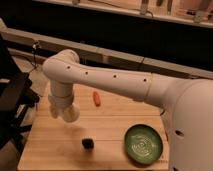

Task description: Place the ceramic cup over the eraser

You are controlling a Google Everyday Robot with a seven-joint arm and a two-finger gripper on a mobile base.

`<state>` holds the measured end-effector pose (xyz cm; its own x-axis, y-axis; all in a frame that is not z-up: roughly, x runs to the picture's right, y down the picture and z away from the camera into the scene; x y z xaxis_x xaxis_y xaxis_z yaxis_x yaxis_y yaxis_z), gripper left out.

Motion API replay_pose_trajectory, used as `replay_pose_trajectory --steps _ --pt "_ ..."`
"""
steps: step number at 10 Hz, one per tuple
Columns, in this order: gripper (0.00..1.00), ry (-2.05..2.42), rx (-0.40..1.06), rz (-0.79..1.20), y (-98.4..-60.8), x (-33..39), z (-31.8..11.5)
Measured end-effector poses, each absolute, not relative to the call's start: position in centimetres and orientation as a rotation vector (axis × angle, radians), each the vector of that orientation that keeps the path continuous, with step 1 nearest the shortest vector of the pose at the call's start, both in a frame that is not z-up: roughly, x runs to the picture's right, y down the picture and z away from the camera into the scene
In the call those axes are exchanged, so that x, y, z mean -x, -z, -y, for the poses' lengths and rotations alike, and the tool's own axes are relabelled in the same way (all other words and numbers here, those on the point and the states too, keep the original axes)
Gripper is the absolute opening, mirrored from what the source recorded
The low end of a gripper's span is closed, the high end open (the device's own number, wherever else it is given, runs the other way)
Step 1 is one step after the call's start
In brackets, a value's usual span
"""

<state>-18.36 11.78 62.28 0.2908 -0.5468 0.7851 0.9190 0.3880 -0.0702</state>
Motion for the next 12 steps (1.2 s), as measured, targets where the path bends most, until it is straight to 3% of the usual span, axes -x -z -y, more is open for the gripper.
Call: replay_pose_trajectory --steps 6,11,12 --pt "0.06 0.941 0.557 0.800 -59.4 14.5 -13.7" --pt "0.06 0.857 0.626 0.845 -57.7 12.4 -15.5" --pt "0.12 0.851 0.639 0.861 -57.3 12.0 -16.0"
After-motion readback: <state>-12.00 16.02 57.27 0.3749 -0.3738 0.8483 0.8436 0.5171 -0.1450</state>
